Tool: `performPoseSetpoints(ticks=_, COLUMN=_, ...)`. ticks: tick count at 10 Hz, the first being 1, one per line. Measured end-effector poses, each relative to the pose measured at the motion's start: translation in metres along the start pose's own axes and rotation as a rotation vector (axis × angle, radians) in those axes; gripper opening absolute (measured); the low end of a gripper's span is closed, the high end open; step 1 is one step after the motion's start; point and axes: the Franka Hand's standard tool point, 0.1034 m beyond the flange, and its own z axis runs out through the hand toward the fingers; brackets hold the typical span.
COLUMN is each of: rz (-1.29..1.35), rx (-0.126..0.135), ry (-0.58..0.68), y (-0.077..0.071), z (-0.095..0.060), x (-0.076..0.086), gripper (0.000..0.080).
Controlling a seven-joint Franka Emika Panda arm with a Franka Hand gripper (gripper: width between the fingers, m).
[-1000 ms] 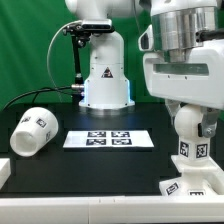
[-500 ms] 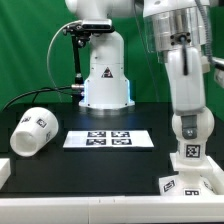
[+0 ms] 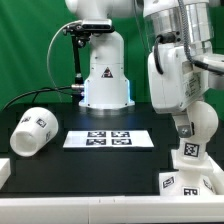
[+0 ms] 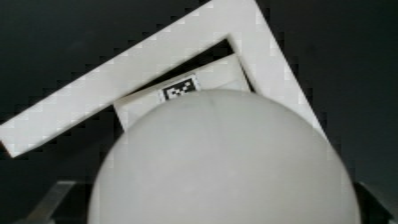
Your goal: Assemble lamp
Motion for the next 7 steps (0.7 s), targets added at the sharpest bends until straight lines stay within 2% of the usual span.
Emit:
performPoseSetpoints(ticks=1, rz=-0.002, rx=-0.002, ry=0.001, y=0.001, z=0.001, x=0.0, gripper=0.0599)
performPoseSetpoints(ticks=2, rz=-0.004, rx=-0.002, ry=0.002, y=0.001, z=0.002, x=0.0, gripper=0.0678)
performPoseSetpoints(ticks=3, rz=-0.011, rx=-0.002, ry=0.001, y=0.0, z=0.001, x=0.0, gripper=0.0678)
performPoseSetpoints(ticks=4, rz=-0.07, rx=0.005, ry=-0.012, y=-0.003, z=-0.012, x=-0.002, gripper=0.0697)
performPoseSetpoints(ticks=6, rz=-0.185, rx=0.006, ry=-0.037, y=-0.017, z=-0.052, x=0.008, gripper=0.0699)
performPoseSetpoints(ticks=7, rz=-0.165, rx=0.016, ry=-0.042, y=-0.027, z=-0.061, x=0.006, gripper=0.0699)
